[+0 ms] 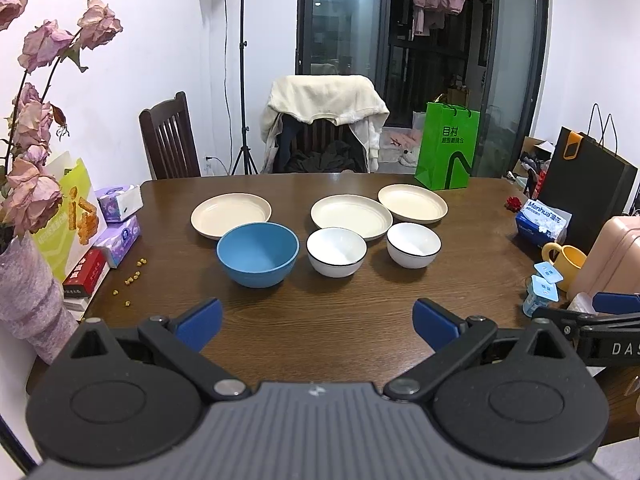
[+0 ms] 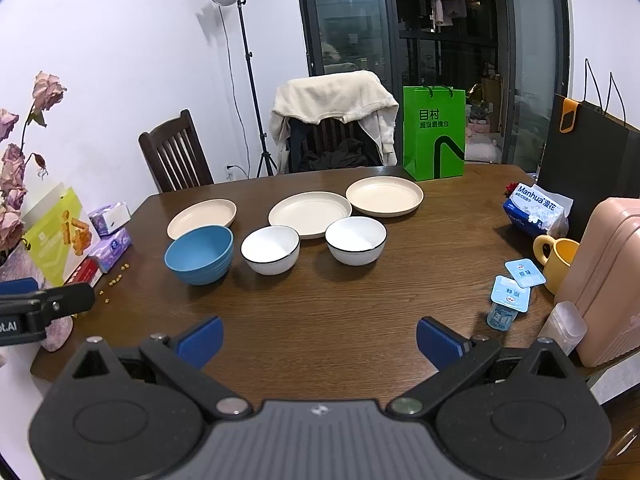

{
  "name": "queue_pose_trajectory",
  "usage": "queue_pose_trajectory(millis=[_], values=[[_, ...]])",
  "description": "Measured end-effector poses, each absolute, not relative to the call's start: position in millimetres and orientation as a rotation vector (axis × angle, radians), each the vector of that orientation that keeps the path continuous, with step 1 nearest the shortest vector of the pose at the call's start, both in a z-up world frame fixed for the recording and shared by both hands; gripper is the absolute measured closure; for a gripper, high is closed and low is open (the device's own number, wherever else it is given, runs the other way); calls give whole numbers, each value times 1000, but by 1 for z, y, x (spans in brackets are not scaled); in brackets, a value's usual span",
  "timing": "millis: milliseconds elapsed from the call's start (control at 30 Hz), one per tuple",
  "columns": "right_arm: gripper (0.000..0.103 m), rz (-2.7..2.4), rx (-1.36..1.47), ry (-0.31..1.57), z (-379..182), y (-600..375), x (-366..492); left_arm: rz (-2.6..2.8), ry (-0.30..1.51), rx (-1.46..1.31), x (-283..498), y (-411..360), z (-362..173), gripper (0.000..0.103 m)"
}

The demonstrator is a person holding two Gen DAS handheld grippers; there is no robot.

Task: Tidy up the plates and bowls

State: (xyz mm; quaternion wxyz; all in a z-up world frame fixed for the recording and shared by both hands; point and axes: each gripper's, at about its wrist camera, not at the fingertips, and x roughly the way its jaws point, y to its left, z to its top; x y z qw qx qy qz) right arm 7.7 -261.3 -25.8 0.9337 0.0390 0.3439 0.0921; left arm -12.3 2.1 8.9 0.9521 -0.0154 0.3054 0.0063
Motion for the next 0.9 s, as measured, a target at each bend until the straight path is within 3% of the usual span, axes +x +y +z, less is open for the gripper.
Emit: queue_pose_trajectory(millis=[900], values=[[0,187,77,704,-25,-263,7,9,627,-29,-11,0,9,0]])
